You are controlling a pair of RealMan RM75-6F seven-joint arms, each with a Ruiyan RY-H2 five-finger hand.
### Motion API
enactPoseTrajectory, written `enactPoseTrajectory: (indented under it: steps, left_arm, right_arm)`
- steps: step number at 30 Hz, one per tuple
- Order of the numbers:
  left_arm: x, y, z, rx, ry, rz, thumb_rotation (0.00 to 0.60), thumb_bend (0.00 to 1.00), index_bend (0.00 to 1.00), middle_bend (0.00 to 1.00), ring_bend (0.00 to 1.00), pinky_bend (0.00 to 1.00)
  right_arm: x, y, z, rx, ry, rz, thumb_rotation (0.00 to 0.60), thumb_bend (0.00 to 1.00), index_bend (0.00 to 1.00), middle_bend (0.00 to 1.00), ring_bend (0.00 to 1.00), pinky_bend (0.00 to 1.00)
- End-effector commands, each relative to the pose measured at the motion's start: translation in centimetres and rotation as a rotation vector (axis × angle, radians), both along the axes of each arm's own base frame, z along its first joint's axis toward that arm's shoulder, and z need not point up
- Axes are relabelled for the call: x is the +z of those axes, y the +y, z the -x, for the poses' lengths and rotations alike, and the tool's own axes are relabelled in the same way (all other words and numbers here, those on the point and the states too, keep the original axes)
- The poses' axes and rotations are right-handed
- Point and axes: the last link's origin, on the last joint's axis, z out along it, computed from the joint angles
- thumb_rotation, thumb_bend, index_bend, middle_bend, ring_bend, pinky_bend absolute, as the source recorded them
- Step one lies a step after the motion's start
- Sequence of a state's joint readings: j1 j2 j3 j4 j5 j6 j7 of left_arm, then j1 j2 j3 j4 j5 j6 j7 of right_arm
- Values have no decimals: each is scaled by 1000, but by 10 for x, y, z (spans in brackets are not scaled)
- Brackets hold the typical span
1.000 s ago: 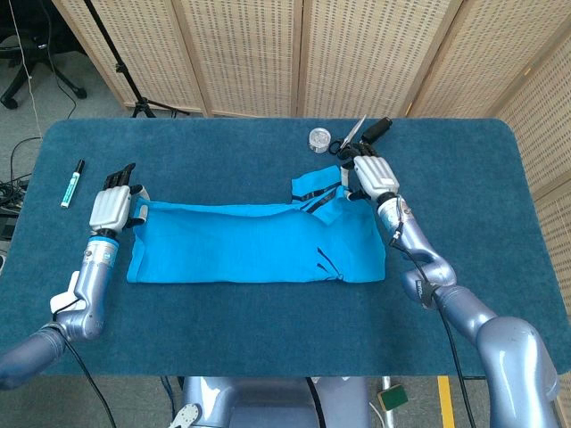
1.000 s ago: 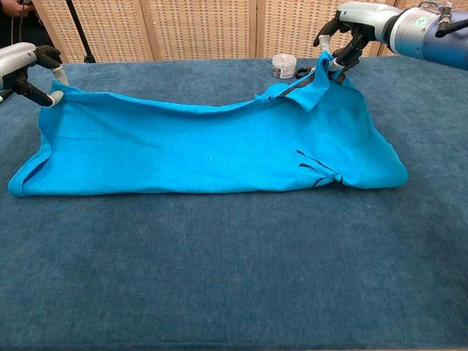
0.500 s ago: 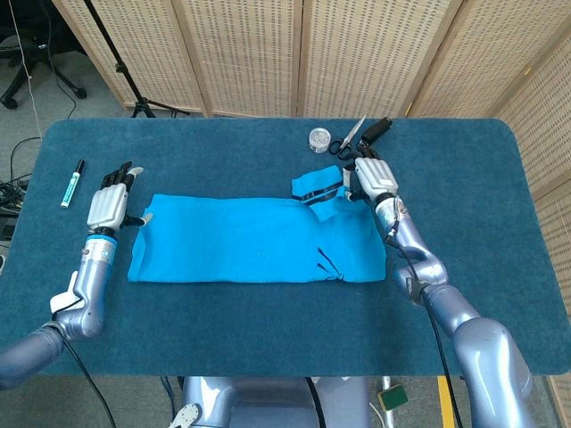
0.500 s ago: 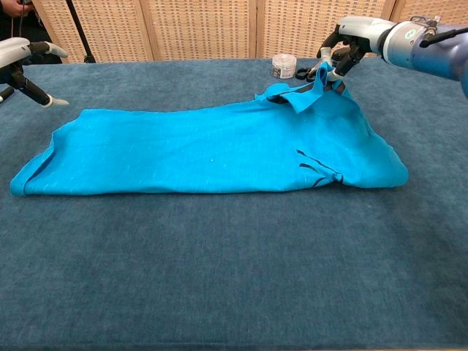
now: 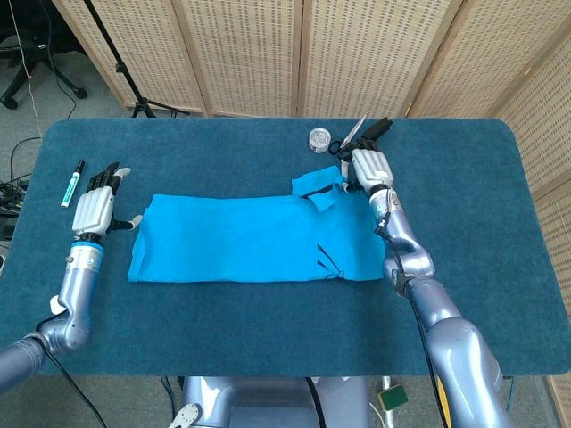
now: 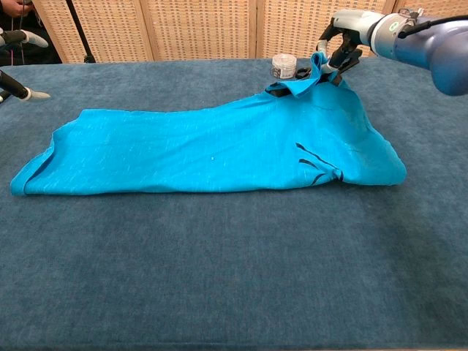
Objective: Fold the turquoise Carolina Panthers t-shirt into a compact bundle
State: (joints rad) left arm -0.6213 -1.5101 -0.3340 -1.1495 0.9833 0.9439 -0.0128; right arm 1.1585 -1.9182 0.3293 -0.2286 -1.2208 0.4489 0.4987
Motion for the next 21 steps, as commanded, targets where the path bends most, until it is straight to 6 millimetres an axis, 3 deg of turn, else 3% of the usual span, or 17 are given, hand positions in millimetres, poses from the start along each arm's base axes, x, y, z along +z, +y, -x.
enactPoseTrajectory:
  steps: [1,2,3,5,21]
  left_arm:
    - [2,0,0,5,4,-4,600,217,0,0,0,0]
    - [3,0,0,8,6,-7,600,217,0,0,0,0]
    - [4,0,0,9,7,-9,600,217,0,0,0,0]
    - [4,-1,0,10,8,-10,600,218,0,0,0,0]
    - [13,-14,-3,-11,-6,-19,600,220,0,0,0,0]
  right_arm:
    - [-2,-4,1,-72,-5,0,600,270,398,136,0,0]
    - [-1,-5,4,-101,-5,-6,600,165,212,73,0,0]
    - [1,-7,6,-128,-10,-6,600,84,94,31,0,0]
    - [4,-9,8,-162,-24,0,600,0,0,0,0,0]
    - [29,-13,12,-171,-105,105,600,0,0,0,0,0]
